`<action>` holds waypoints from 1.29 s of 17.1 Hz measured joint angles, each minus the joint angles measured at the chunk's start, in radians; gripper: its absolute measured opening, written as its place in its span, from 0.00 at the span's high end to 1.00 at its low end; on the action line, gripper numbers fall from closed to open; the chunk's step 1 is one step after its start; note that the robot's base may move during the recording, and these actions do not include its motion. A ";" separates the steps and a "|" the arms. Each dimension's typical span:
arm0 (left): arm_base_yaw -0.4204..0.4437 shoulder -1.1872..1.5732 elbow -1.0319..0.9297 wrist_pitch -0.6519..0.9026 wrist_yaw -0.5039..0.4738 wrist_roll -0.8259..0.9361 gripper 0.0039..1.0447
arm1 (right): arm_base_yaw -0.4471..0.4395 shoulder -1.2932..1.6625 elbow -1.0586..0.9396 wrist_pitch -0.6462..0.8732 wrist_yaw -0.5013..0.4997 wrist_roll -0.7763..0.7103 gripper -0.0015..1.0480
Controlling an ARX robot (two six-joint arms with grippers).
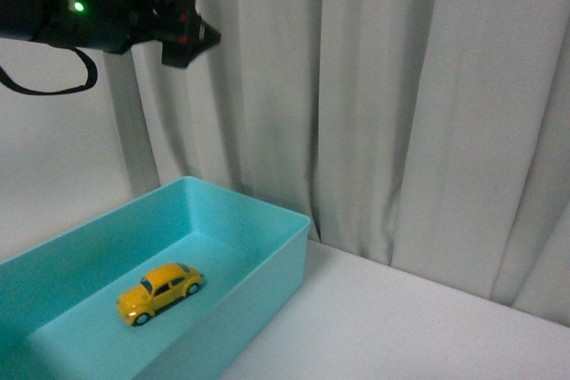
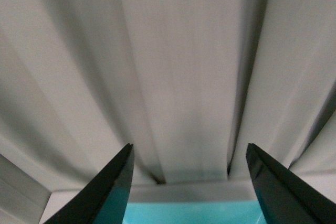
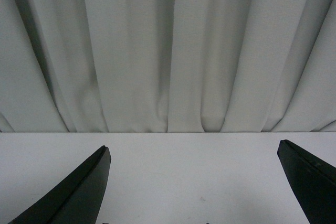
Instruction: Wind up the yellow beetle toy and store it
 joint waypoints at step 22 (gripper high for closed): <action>-0.321 -0.774 -0.729 0.072 -0.312 -0.165 0.99 | 0.000 0.000 0.000 0.000 0.000 0.000 0.06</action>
